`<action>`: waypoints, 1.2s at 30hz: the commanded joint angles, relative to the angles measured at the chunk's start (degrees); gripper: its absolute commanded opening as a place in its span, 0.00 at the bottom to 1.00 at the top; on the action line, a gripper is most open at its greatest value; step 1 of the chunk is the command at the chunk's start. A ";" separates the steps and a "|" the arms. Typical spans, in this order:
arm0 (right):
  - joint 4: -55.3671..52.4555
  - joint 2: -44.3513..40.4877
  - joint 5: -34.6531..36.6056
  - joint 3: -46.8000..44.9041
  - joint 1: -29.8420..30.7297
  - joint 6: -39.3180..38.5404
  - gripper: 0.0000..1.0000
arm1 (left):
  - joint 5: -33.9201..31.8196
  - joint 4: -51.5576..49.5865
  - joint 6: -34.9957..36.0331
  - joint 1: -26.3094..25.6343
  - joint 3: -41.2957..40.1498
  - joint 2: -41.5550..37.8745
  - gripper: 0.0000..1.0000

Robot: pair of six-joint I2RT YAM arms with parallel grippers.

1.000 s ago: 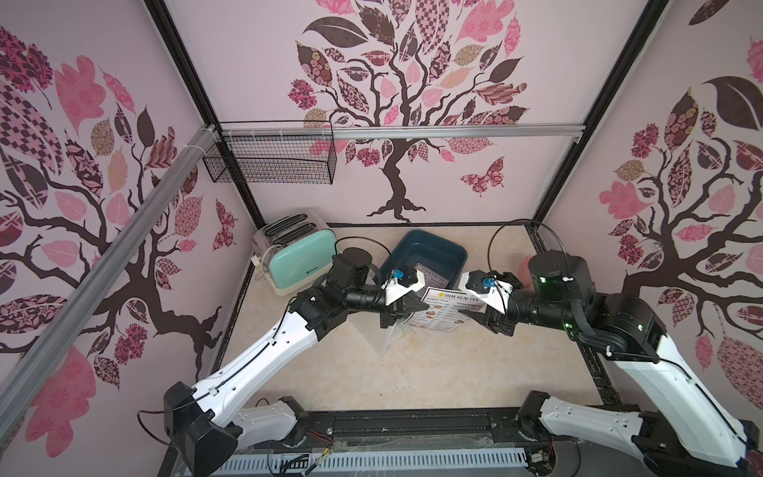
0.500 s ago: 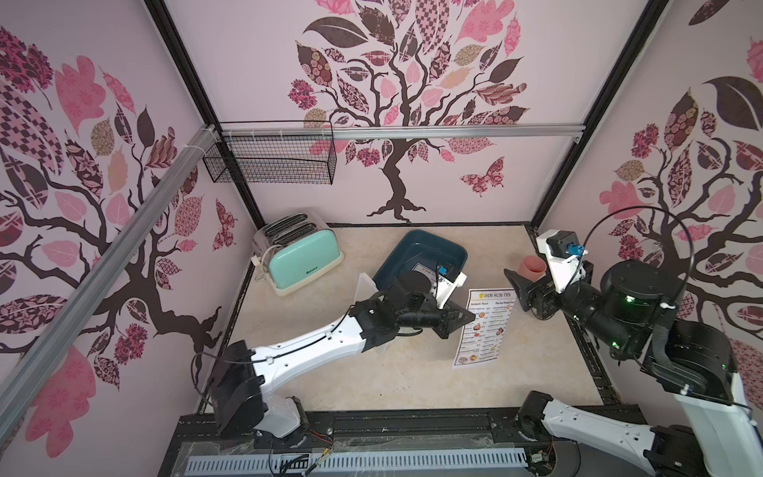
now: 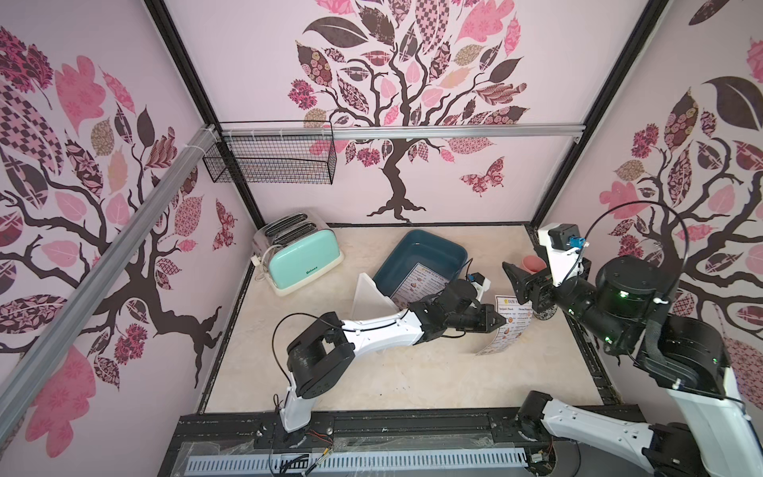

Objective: Replace the menus in the menu holders
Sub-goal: Place the menu at the center of the board.

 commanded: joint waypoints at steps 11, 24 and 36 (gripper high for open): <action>0.76 -2.43 -3.05 -3.01 0.34 5.10 0.76 | -16.87 -16.46 9.23 -0.63 6.13 6.97 0.00; -1.75 -4.40 -5.01 -4.52 0.36 6.04 0.76 | -25.36 -24.18 22.94 -2.17 12.88 14.78 0.00; -2.68 -5.21 -1.58 -3.29 0.34 7.90 0.76 | -28.26 -23.79 27.66 -2.21 13.58 5.83 0.57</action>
